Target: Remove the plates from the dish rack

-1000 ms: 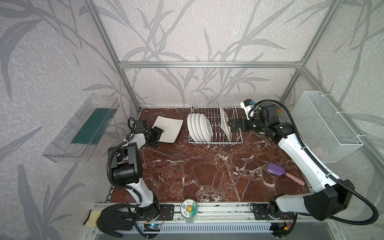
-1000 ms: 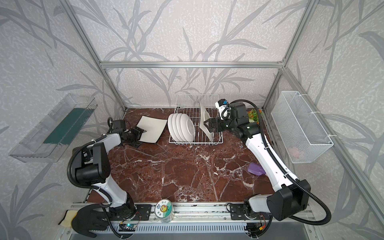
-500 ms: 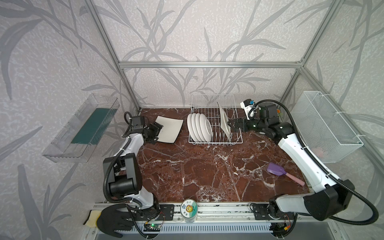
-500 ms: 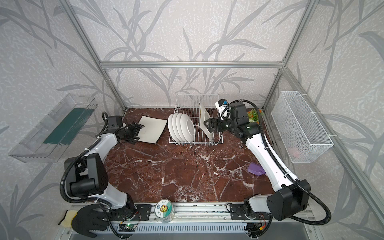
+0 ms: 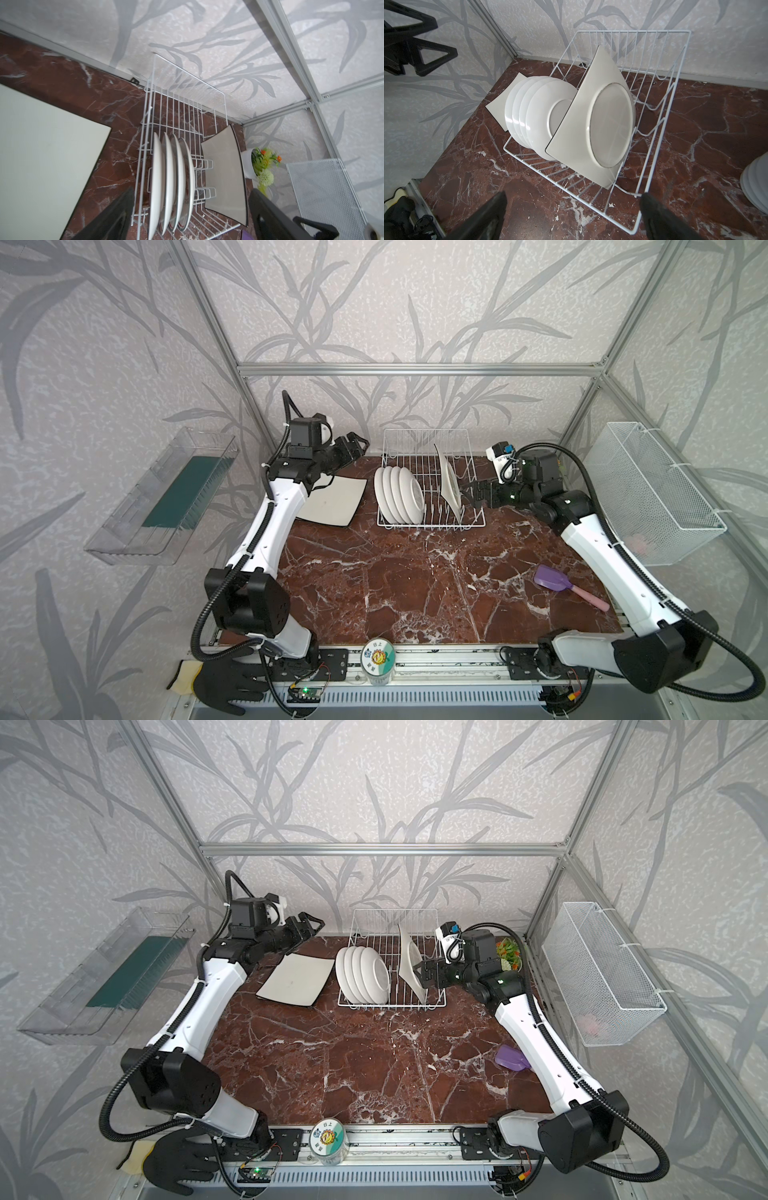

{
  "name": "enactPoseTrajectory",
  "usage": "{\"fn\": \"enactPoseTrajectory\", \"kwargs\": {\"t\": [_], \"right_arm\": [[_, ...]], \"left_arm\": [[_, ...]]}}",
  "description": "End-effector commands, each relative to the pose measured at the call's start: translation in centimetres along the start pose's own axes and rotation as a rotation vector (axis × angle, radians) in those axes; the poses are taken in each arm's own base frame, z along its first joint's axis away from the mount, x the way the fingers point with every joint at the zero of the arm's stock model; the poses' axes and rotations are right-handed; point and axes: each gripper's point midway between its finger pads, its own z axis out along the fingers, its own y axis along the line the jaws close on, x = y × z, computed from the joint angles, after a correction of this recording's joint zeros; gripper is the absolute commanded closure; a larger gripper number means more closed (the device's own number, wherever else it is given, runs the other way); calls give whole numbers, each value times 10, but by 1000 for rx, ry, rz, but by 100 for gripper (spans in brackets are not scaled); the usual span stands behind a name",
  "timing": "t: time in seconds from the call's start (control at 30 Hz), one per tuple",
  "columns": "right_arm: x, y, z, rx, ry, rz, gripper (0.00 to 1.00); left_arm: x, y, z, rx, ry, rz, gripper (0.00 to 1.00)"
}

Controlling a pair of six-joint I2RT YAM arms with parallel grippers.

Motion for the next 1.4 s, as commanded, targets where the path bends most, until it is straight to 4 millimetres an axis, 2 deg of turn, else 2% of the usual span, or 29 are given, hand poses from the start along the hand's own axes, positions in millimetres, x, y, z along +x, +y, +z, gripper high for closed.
{"fn": "enactPoseTrajectory", "kwargs": {"t": [0.0,0.17,0.47,0.57,0.7,0.9,1.1,1.37], "right_arm": [[6,-10,-16,68,-11,-13,1],[12,-24,-29,131,-36,0,1],[32,-47,-48,192,-42,52,1],[36,-55,-57,212,-58,69,1],[42,-62,-63,215,-72,90,1],[48,-63,-62,208,-65,83,1],[51,-64,-57,191,-68,88,1],[53,-68,-50,186,-62,96,1]], "left_arm": [[22,-9,15,-27,101,111,12],[51,-42,37,2,204,222,12],[97,-87,87,52,340,276,13],[110,-96,102,52,380,272,13],[126,-103,121,34,428,254,13],[148,-111,146,23,477,226,13],[163,-103,168,-10,502,183,14],[175,-100,188,-14,510,131,25]]}}
